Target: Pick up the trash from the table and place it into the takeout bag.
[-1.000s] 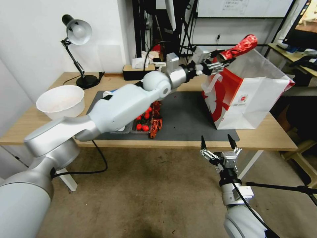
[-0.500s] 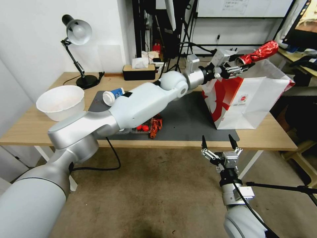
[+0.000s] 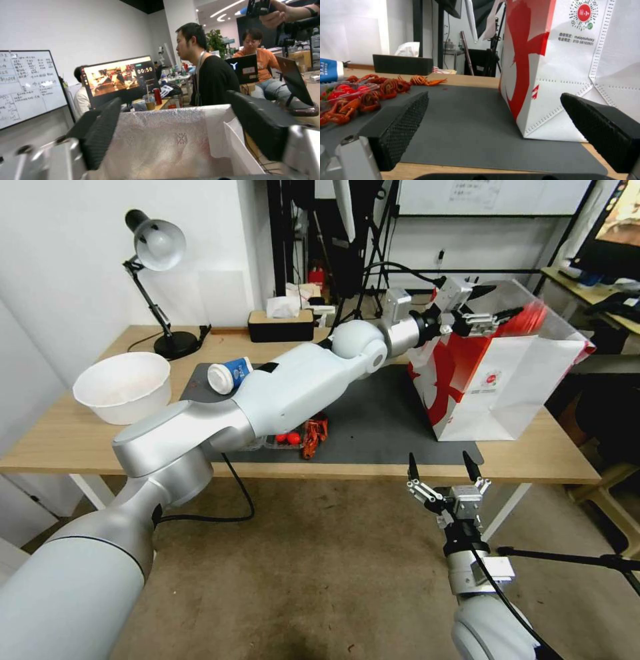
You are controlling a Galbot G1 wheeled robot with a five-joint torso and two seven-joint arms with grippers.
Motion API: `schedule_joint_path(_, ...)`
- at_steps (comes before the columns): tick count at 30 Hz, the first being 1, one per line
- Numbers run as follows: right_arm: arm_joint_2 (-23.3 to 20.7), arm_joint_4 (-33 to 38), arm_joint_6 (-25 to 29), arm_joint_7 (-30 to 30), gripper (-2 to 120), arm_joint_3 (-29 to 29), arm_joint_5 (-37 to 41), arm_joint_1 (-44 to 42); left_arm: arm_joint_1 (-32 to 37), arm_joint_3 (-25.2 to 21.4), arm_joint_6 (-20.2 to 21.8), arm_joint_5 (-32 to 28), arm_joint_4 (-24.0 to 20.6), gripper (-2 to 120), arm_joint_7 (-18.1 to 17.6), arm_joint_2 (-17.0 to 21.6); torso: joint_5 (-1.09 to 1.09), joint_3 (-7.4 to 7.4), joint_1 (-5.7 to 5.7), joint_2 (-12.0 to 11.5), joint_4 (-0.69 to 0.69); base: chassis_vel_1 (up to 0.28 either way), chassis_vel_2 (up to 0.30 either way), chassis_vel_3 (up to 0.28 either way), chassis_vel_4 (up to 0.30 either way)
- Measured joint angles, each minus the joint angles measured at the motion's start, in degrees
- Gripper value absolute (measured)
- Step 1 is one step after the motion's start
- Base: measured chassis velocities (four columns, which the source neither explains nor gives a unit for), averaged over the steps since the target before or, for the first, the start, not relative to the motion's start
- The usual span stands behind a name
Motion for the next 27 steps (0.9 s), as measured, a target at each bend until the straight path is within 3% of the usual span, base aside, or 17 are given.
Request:
schedule_joint_path(4, -0.1, 0.0, 0.0, 0.0, 99, 0.0, 0.0, 0.0, 0.2, -1.1, 0.0, 0.1, -0.3, 98, -1.1, 0.2, 0.00, 0.00, 0.00, 0.0, -0.01, 0.000, 0.000, 0.000, 0.000)
schedule_joint_path(8, 0.1, 0.2, 0.0, 0.0, 99, 0.0, 0.0, 0.1, 0.8, -3.8, 0.3, -0.1, -2.5, 100, -3.8, 2.1, 0.00, 0.00, 0.00, 0.0, -0.01, 0.000, 0.000, 0.000, 0.000)
schedule_joint_path(13, 0.3, 0.2, 0.0, 0.0, 99, 0.0, 0.0, 0.0, 3.0, -8.0, 2.3, -0.3, -7.5, 100, -7.2, 7.7, -0.02, 0.00, 0.00, 0.0, 0.01, 0.000, 0.000, 0.000, 0.000)
schedule_joint_path(15, 0.2, 0.2, 0.0, 0.0, 99, 0.0, 0.0, 0.0, 5.3, -10.7, 3.2, -0.3, -11.4, 100, -8.9, 12.4, -0.03, 0.00, 0.00, 0.0, 0.01, 0.000, 0.000, 0.000, 0.000)
schedule_joint_path(16, 0.2, 0.2, 0.0, 0.0, 99, 0.0, 0.0, 0.0, 5.3, -10.7, 3.2, -0.3, -11.4, 100, -8.9, 12.4, -0.03, 0.00, 0.00, 0.0, 0.01, 0.000, 0.000, 0.000, 0.000)
schedule_joint_path(20, 0.1, 0.3, -0.1, 0.0, 100, -0.2, 0.0, 0.1, 9.0, -13.0, 4.4, -1.0, -18.3, 100, -9.8, 20.6, -0.03, 0.00, 0.00, 0.0, 0.02, 0.000, 0.000, 0.000, 0.000)
schedule_joint_path(27, 0.0, 0.3, -0.2, 0.0, 99, -0.4, 0.0, 0.2, 16.5, -18.2, 5.3, -0.2, -27.0, 100, -11.6, 27.7, -0.03, 0.00, 0.00, 0.0, -0.01, 0.000, 0.000, 0.000, 0.000)
